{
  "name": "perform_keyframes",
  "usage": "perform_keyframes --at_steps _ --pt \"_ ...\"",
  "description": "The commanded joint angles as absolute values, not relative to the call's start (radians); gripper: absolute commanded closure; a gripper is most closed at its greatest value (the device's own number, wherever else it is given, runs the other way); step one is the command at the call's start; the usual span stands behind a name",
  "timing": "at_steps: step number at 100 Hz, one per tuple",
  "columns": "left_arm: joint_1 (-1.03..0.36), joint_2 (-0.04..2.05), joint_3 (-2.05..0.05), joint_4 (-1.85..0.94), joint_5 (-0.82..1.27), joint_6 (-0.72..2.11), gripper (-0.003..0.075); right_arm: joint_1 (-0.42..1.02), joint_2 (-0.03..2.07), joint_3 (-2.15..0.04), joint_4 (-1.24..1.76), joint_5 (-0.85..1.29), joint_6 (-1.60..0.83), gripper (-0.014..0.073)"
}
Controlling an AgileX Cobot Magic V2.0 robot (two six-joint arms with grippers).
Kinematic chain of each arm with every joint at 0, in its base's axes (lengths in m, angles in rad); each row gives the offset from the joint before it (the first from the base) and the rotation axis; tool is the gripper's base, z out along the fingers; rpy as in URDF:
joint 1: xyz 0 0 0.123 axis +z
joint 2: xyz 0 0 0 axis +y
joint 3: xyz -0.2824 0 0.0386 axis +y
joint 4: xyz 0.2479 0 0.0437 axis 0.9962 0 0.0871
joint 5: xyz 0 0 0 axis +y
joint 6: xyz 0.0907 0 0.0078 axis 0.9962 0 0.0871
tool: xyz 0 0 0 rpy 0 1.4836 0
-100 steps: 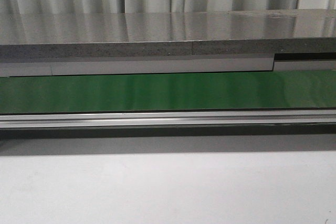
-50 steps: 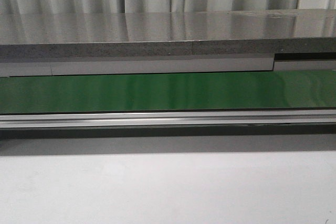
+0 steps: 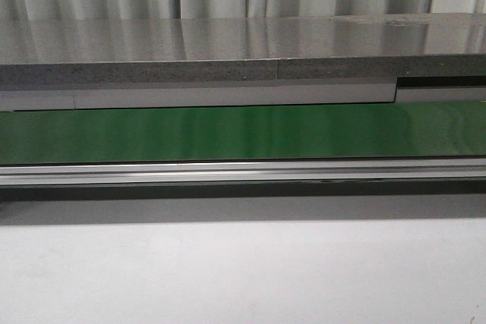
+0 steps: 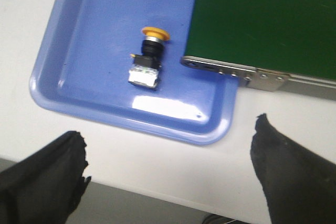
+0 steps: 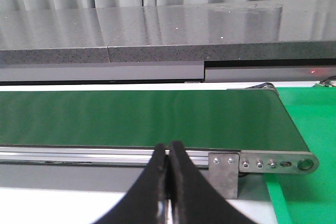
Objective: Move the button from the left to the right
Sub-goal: 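Lower the left gripper and close it around the push button body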
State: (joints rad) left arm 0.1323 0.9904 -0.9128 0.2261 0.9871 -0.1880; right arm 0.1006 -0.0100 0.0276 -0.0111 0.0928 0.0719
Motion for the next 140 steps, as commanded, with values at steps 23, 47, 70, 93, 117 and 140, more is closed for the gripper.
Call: perform_keyframes --at_steps 23,47,70,93,117,140 --pt "0.269 1.218 -1.035 0.242 0.891 -0.188 0.0103 0.102 -0.03 0.013 -0.021 0.01 0.074 0.066" --pt "0.283 1.443 -1.139 0.242 0.867 -0.184 0.0103 0.102 -0.03 0.013 -0.021 0.01 0.074 0.066" --pt "0.283 1.629 -1.269 0.231 0.893 -0.163 0.0103 0.102 -0.03 0.013 -0.021 0.01 0.074 0.066" --pt "0.286 1.747 -1.318 0.226 0.907 -0.148 0.0103 0.102 -0.03 0.013 -0.021 0.01 0.074 0.066" --pt "0.323 1.806 -1.322 0.188 0.911 -0.14 0.0103 0.102 -0.03 0.013 -0.021 0.01 0.074 0.066" --pt "0.327 1.816 -1.322 0.146 0.897 -0.108 0.0103 0.102 -0.03 0.013 -0.021 0.01 0.074 0.066"
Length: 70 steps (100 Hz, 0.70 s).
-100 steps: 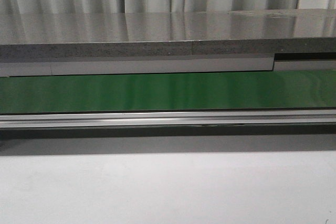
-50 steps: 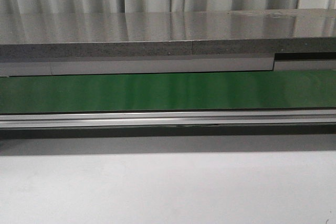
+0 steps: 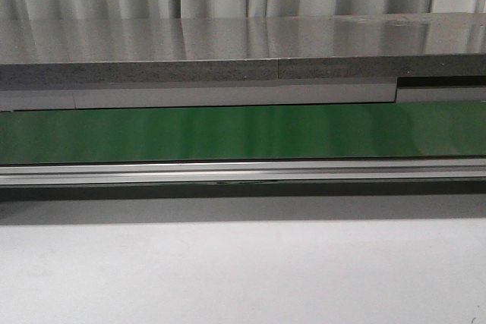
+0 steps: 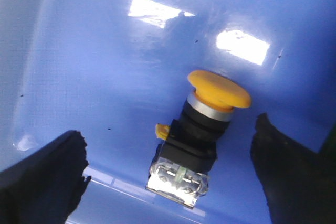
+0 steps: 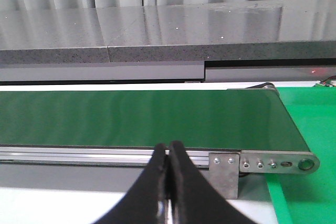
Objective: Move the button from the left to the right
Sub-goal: 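Lower the left gripper and close it around the push button body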
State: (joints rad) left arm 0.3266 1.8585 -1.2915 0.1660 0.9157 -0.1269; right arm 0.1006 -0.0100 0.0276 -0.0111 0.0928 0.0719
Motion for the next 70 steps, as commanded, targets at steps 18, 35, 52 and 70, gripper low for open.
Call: perform_keyframes --at_steps 18,35,52,70 --pt "0.327 1.818 -1.322 0.147 0.889 -0.108 0.0103 0.102 -0.03 0.013 -0.021 0.01 0.074 0.066" --pt "0.327 1.818 -1.322 0.154 0.874 -0.108 0.0103 0.102 -0.03 0.013 -0.021 0.01 0.074 0.066" --pt "0.327 1.83 -1.322 0.162 0.866 -0.108 0.0103 0.102 -0.03 0.013 -0.021 0.01 0.074 0.066" --pt "0.327 1.879 -1.322 0.143 0.898 -0.108 0.0103 0.102 -0.03 0.013 -0.021 0.01 0.074 0.066"
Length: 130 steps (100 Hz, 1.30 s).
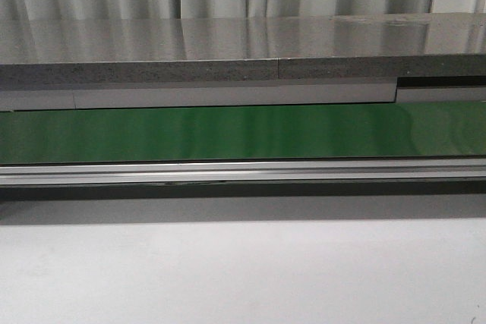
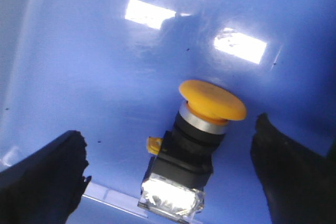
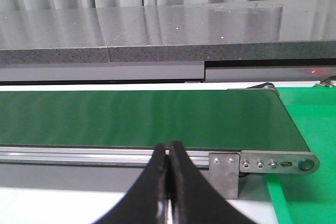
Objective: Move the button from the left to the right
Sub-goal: 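Lower the left gripper and close it around the push button body, then lift the button with the left gripper and set it on the belt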
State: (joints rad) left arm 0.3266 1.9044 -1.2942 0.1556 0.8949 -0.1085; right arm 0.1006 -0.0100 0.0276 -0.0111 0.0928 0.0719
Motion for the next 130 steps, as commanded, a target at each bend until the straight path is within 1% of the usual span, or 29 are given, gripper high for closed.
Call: perform_keyframes --at_steps 1,34,71,75,80,82,85,97,104,109,116,130 --pt "0.327 1.883 -1.319 0.141 0.898 -0.108 0.0103 0.102 -0.03 0.013 -0.021 0.01 0.074 0.066" --pt "0.327 1.905 -1.311 0.141 0.888 -0.108 0.0103 0.102 -0.03 0.013 -0.021 0.01 0.074 0.066" --pt "0.327 1.962 -1.311 0.137 0.921 -0.108 0.0108 0.102 -0.03 0.013 -0.021 0.01 0.074 0.066" --pt "0.327 1.962 -1.311 0.137 0.921 -0.108 0.0134 0.102 -0.03 0.013 -0.021 0.01 0.074 0.066" --pt "0.327 1.962 -1.311 0.137 0.921 -0.108 0.0183 0.102 -0.03 0.013 -0.021 0.01 0.074 0.066" --pt "0.327 1.962 -1.311 0.137 0.923 -0.108 0.0221 0.102 -0.03 0.013 -0.021 0.01 0.074 0.066" --pt "0.327 1.962 -1.311 0.137 0.923 -0.108 0.0254 0.102 -0.03 0.013 -0.021 0.01 0.074 0.066" --pt "0.327 1.962 -1.311 0.137 0.923 -0.108 0.0473 0.102 -0.03 0.013 -0.021 0.01 0.074 0.066" --pt "0.327 1.962 -1.311 0.137 0.923 -0.108 0.0578 0.102 -0.03 0.013 -0.021 0.01 0.074 0.066" --pt "0.327 1.962 -1.311 0.137 0.925 -0.108 0.0631 0.102 -0.03 0.013 -0.021 0.01 0.074 0.066" --pt "0.327 1.962 -1.315 0.137 0.933 -0.108 0.0671 0.102 -0.03 0.013 -0.021 0.01 0.074 0.066" --pt "0.327 1.94 -1.33 0.141 0.944 -0.108 0.0676 0.102 -0.03 0.013 -0.021 0.01 0.074 0.066"
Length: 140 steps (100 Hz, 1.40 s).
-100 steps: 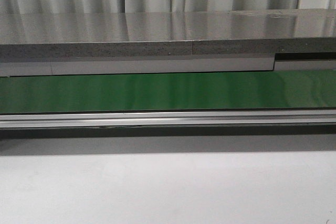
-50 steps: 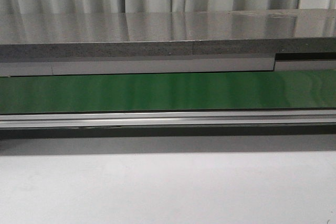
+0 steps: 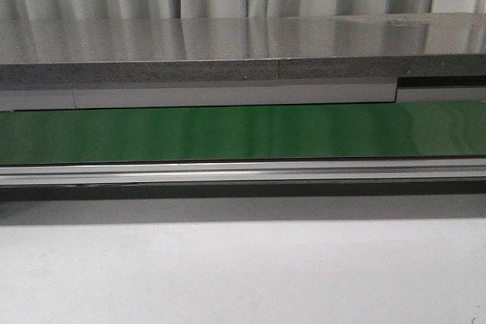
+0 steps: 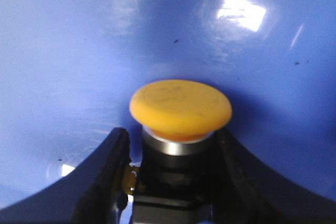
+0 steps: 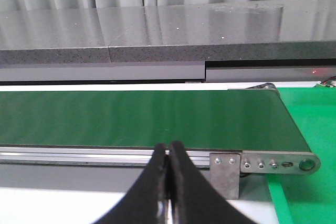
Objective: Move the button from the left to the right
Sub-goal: 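Lift the button with the left gripper and set it on the belt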
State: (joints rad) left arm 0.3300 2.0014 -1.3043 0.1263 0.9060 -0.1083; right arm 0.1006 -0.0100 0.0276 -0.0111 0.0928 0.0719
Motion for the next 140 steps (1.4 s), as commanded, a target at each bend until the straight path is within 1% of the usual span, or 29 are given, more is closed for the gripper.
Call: perform_keyframes --at_steps 1,42,74,94,102,109,116,117,120,133,140 --pt "0.327 1.938 -1.333 0.141 0.944 -0.108 0.0676 0.102 -0.03 0.013 -0.021 0.01 0.074 0.066" --pt "0.308 1.738 -1.424 0.127 0.957 -0.102 0.0676 0.102 -0.03 0.013 -0.021 0.01 0.074 0.066" --pt "0.166 1.713 -1.425 0.107 0.982 -0.087 0.0676 0.102 -0.03 0.013 -0.021 0.01 0.074 0.066" --pt "0.088 1.713 -1.425 0.107 0.953 -0.083 0.0675 0.102 -0.03 0.013 -0.021 0.01 0.074 0.066" --pt "0.07 1.713 -1.425 0.107 0.938 -0.075 0.0664 0.102 -0.03 0.013 -0.021 0.01 0.074 0.066" --pt "0.063 1.713 -1.425 0.099 0.931 -0.058 0.0636 0.102 -0.03 0.013 -0.021 0.01 0.074 0.066" --pt "0.061 1.713 -1.425 0.078 0.927 -0.054 0.0584 0.102 -0.03 0.013 -0.021 0.01 0.074 0.066" --pt "0.061 1.714 -1.425 0.076 0.927 -0.05 0.0564 0.102 -0.03 0.013 -0.021 0.01 0.074 0.066" --pt "0.061 1.714 -1.425 0.068 0.927 -0.04 0.0542 0.102 -0.03 0.013 -0.021 0.01 0.074 0.066" --pt "0.061 1.724 -1.425 0.06 0.923 -0.031 0.0388 0.102 -0.03 0.013 -0.021 0.01 0.074 0.066" --pt "0.061 1.739 -1.423 0.057 0.923 -0.031 0.0326 0.102 -0.03 0.013 -0.021 0.01 0.074 0.066"
